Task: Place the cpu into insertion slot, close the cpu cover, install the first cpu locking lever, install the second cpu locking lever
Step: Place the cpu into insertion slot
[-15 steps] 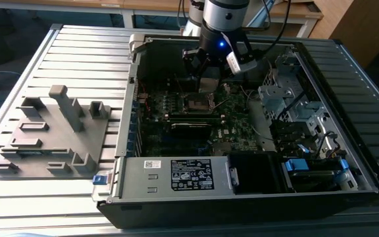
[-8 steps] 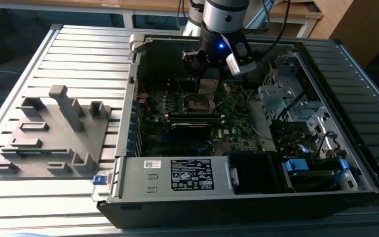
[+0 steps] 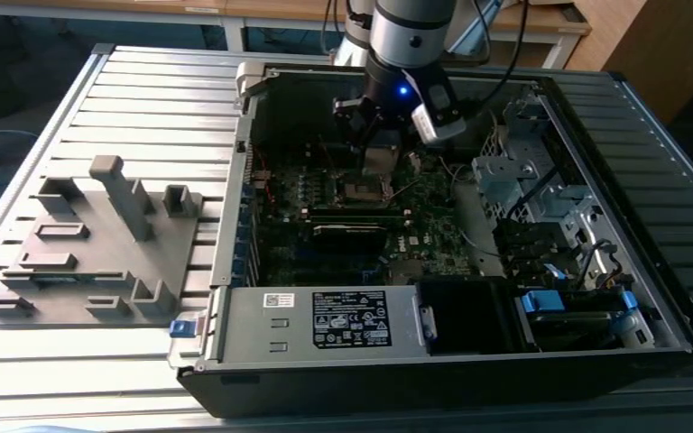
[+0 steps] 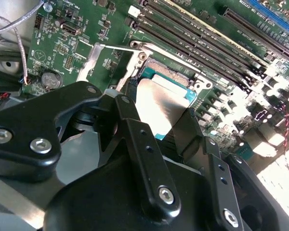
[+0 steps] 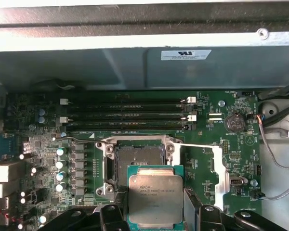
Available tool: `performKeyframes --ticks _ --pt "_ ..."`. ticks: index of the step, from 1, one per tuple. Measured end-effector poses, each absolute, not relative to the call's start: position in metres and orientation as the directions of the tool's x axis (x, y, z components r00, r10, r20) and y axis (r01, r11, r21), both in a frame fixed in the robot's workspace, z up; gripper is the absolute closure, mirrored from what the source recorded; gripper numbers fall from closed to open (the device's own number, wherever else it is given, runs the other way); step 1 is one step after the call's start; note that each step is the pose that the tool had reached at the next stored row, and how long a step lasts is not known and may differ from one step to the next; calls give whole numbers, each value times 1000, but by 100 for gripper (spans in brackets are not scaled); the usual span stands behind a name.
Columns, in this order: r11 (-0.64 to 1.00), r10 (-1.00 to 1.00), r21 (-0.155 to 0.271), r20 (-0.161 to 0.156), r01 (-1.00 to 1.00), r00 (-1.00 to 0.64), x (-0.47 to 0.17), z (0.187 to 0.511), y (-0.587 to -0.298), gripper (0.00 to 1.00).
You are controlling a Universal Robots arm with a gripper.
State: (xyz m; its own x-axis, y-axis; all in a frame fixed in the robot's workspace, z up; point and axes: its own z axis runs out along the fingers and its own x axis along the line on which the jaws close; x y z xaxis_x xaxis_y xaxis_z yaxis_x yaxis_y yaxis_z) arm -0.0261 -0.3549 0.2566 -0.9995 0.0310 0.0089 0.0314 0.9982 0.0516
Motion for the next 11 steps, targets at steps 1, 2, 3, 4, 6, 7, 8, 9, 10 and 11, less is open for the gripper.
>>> performKeyframes --ticks 1,2,3,4,6,7,8,9,10,11 --pt "998 31 52 9 31 -999 -26 256 -355 46" --pt "998 31 52 9 31 -999 -26 255 -355 46" --pt "998 31 52 9 32 -999 -26 254 -355 46" --pt "998 31 52 9 32 -999 -26 254 -355 46" --pt "998 31 51 9 32 -999 -26 253 -355 46" --pt "998 31 51 9 31 -999 -26 253 -355 46" --pt "998 31 52 9 32 -999 -26 253 -355 46" --pt "998 31 52 9 32 -999 -26 252 -355 46" --pt "998 31 51 9 31 -999 -26 252 -355 46" --pt "998 31 51 9 31 -999 -26 252 -355 46"
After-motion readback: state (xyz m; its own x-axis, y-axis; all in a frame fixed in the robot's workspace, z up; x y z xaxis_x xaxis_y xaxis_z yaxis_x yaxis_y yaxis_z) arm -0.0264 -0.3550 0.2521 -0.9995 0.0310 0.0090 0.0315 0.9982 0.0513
